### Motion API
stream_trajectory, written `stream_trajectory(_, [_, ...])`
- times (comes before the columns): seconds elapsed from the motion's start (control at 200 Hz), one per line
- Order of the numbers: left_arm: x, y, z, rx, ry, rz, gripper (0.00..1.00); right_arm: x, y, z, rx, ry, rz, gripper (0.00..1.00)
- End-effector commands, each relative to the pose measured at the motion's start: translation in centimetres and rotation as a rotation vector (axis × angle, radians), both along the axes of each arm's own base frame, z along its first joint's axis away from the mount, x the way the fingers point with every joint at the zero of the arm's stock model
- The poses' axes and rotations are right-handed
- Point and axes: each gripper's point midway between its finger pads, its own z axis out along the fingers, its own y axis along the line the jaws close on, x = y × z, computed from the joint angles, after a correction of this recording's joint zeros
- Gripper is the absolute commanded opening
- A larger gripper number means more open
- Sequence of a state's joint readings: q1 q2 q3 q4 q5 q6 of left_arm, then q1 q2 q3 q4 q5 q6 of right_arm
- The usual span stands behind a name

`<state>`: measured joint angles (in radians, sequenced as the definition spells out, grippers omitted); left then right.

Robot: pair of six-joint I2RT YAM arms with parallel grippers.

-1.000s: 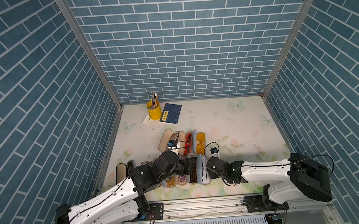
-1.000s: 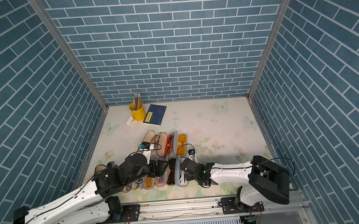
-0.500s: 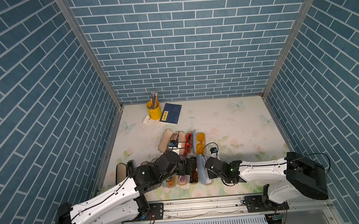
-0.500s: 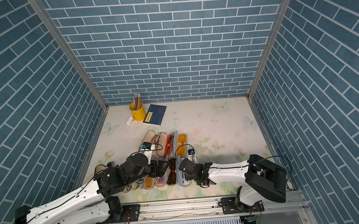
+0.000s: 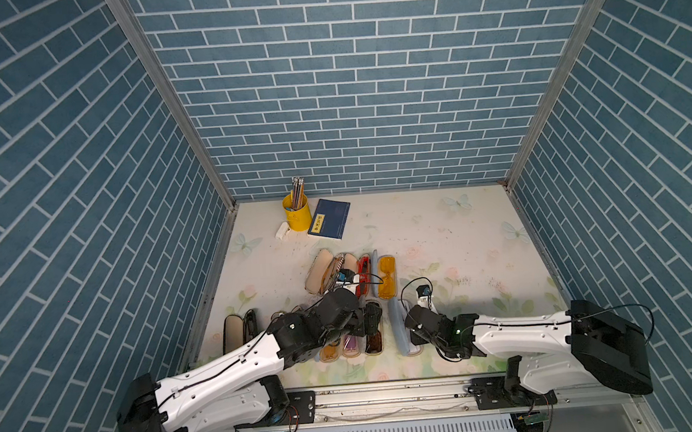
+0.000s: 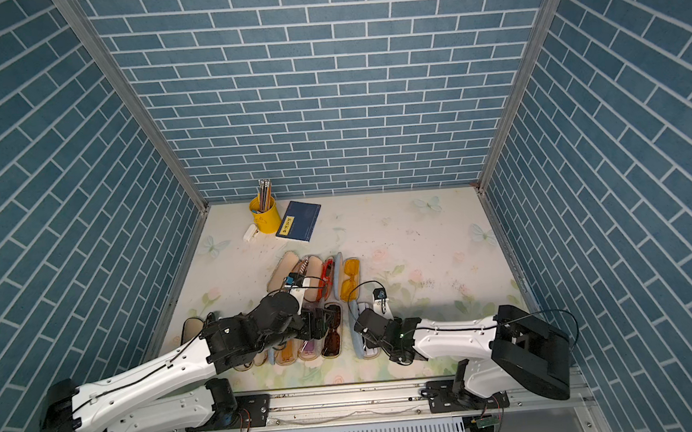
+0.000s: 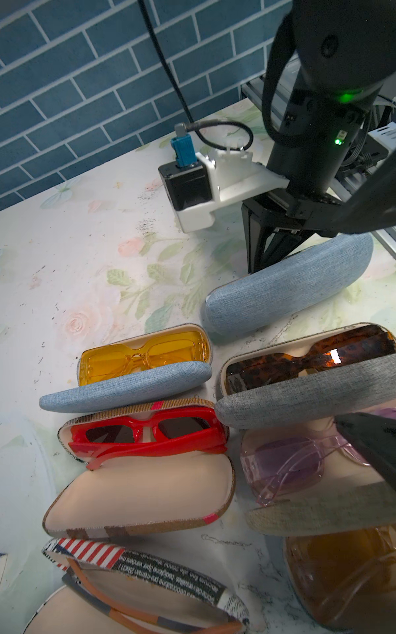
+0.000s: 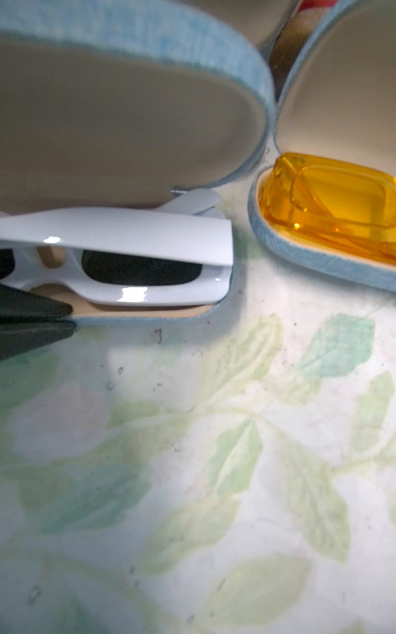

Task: Close the glasses case
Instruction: Move the glasses case to the center of the board.

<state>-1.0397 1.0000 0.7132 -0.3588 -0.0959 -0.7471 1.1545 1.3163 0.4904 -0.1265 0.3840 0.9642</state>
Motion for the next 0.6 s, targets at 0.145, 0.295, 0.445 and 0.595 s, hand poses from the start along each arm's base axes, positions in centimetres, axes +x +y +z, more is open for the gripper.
stream_trajectory(0.145, [0.9,-2.5,1.9,-0.046,-0.039,-0.037,0.83,1.7,-4.6,0.5,0.013,-0.042,-0.139,0.04])
stream_trajectory(0.295, [1.3,-4.6,1.9,-0.049,-0.044,-0.069,0.81,2.9,-6.3,1.1,0.027,-0.062,-0.18,0.05])
stream_trajectory(0.445, [1.5,-7.4,1.9,-0.094,-0.033,-0.116,0.82,4.1,-7.5,1.3,0.022,-0.074,-0.203,0.05])
stream_trajectory(0.595, [1.9,-9.6,1.7,-0.127,-0.021,-0.146,0.83,5.3,-7.8,2.0,0.027,-0.098,-0.18,0.05])
